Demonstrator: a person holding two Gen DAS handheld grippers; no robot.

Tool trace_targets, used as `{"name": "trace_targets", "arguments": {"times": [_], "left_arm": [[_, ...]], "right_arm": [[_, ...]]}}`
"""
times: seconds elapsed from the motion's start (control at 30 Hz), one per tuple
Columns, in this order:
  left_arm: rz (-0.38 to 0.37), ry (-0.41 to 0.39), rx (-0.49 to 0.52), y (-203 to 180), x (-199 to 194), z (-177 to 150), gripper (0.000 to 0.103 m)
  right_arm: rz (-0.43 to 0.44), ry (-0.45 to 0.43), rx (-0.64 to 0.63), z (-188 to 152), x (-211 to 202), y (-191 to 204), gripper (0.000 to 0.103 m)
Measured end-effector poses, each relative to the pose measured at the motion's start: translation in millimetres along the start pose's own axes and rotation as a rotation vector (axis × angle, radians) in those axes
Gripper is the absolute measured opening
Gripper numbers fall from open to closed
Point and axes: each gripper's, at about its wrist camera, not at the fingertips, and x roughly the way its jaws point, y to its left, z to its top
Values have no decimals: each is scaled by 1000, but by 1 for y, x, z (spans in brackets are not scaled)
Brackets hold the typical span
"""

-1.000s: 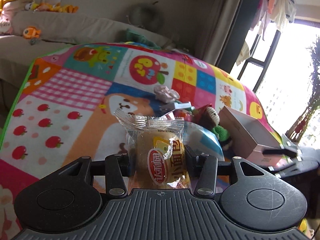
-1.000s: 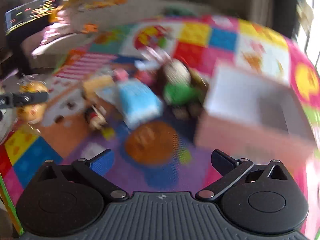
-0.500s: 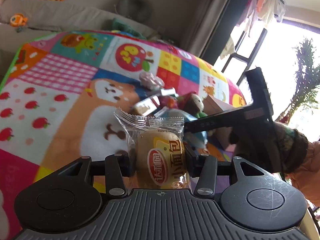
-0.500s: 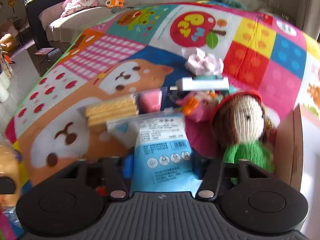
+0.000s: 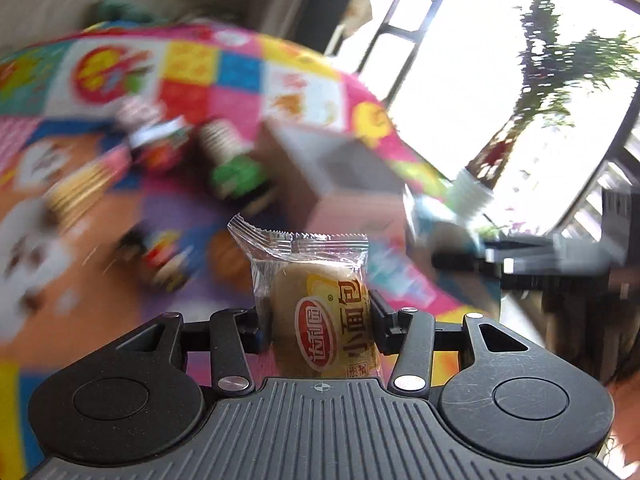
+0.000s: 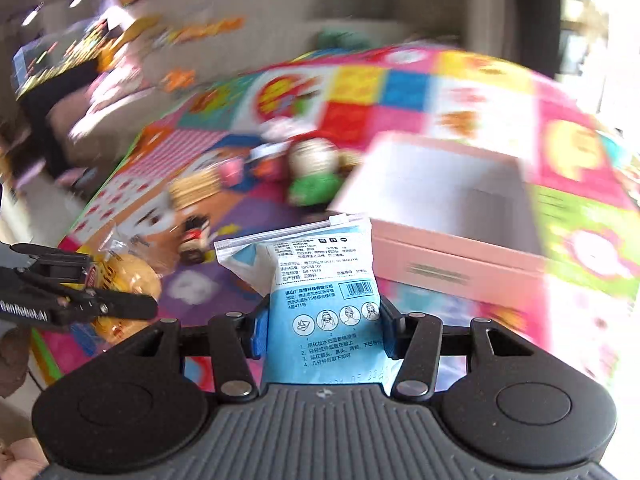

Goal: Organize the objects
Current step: 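Lower the bread roll and tissue pack into the pink box and open both tools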

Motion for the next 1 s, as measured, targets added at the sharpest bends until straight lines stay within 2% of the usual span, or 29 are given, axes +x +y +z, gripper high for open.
{"name": "trace_targets", "arguments": {"times": [0.1,0.27,0.37,0.47,0.57,0.67,0.87,1.0], "left_arm": [[-14,-28,-8,-26,39,53,51],[16,-30,-5,-51,139,122,51],[122,5,40,-52,194,134,52],[245,114,97,-44,224,124,52],[310,218,101,-35,230,108,52],[316,199,111,-31,216,107,52],[247,8,98,-30,164,122,50],[221,-68,82,-19,120,110,50]], "right_arm": [[-66,-88,73,-12,-21,-29,51],[-52,-165,189,-29,-31,-64,51],[-54,-185,230,-35,-29,-76,51],[-67,-198,229,-39,-29,-84,51],[-79,-201,214,-41,-26,-89,51],[-72,-183,222,-41,-15,-89,51],[-66,-184,219,-26,-3,-83,51],[-60,-193,241,7,0,-86,51]]}}
